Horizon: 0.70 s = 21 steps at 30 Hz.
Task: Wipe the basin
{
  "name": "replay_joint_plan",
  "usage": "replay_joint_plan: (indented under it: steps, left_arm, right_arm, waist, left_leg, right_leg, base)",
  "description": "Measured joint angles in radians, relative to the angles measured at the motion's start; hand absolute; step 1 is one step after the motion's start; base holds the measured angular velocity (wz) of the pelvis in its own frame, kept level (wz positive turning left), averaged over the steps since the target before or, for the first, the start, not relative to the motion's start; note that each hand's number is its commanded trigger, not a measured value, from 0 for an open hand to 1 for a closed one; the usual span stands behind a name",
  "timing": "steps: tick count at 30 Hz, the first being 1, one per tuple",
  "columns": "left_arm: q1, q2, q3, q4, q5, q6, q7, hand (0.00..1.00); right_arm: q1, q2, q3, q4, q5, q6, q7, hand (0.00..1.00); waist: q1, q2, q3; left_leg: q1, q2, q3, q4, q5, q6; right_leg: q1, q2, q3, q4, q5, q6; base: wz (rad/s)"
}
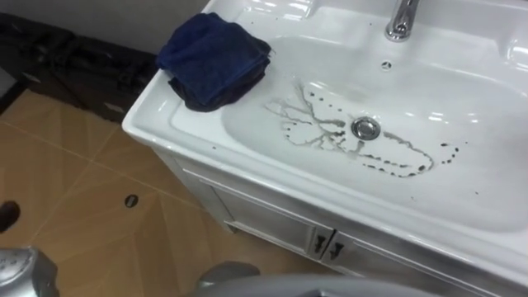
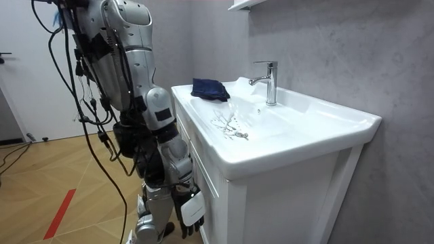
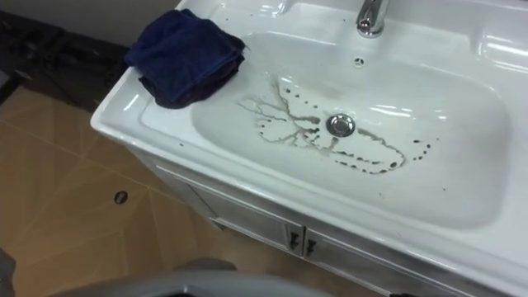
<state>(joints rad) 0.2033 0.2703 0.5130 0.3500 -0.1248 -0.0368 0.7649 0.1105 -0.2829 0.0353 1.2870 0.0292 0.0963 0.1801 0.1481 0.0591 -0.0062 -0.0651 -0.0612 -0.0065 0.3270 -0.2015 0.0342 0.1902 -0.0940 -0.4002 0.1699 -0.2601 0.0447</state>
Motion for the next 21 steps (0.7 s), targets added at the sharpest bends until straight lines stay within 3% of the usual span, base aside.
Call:
replay_joint_plan:
  steps: [4, 6, 8, 11, 19, 21]
  left_arm:
    - [-0.044, 0.030, 0.002, -0.147, 0.171, -0.037, 0.015, 0.00]
    - [-0.049, 0.031, 0.000, -0.251, 0.222, -0.038, 0.014, 0.00]
    - [-0.070, 0.031, -0.001, -0.351, 0.279, -0.047, 0.013, 0.00]
    - [-0.107, 0.031, -0.001, -0.397, 0.319, -0.066, 0.013, 0.00]
    - [-0.110, 0.031, -0.011, -0.505, 0.324, -0.067, -0.013, 0.00]
    - [-0.111, 0.031, -0.034, -0.522, 0.324, -0.067, -0.019, 0.00]
  right_arm:
    - [0.008, 0.001, -0.001, 0.010, -0.004, -0.023, 0.005, 0.00]
    - [0.006, 0.001, -0.002, 0.036, -0.004, -0.033, 0.007, 0.00]
    - [0.008, -0.003, -0.007, 0.039, -0.003, -0.034, 0.007, 0.00]
    - [0.010, -0.014, -0.012, 0.038, -0.003, -0.043, 0.007, 0.00]
    - [-0.004, -0.020, -0.013, 0.035, -0.030, -0.042, 0.027, 0.00]
    - [-0.001, -0.019, -0.013, 0.034, -0.031, -0.042, 0.026, 0.00]
  waist:
    - [-0.004, 0.001, 0.0003]
    - [-0.012, 0.002, 0.0022]
    - [-0.013, 0.009, 0.0088]
    - [-0.020, 0.021, 0.0161]
    - [-0.069, 0.019, 0.0138]
    - [-0.080, 0.014, 0.0171]
  left_leg:
    - [0.006, 0.000, 0.001, -0.006, 0.000, -0.001]
    - [0.006, 0.001, 0.001, -0.006, 0.000, -0.001]
    - [0.007, 0.002, 0.002, -0.006, -0.001, -0.001]
    - [0.007, 0.003, 0.006, -0.015, -0.001, -0.001]
    - [0.009, 0.012, 0.028, -0.020, 0.000, -0.004]
    - [0.011, 0.013, 0.031, -0.022, 0.000, -0.004]
  right_leg:
    - [0.005, 0.000, 0.002, 0.004, 0.001, -0.001]
    - [0.005, 0.003, 0.006, -0.002, 0.006, -0.003]
    - [0.004, 0.003, 0.016, -0.002, 0.007, -0.003]
    - [0.002, 0.003, 0.019, -0.001, 0.007, -0.003]
    - [-0.012, 0.007, 0.050, 0.000, 0.008, -0.004]
    - [-0.012, 0.007, 0.057, -0.001, 0.008, -0.005]
  base:
    - [0.00]
    - [-0.02]
    - [-0.06]
    - [-0.05]
    - [-0.09]
    - [-0.08]
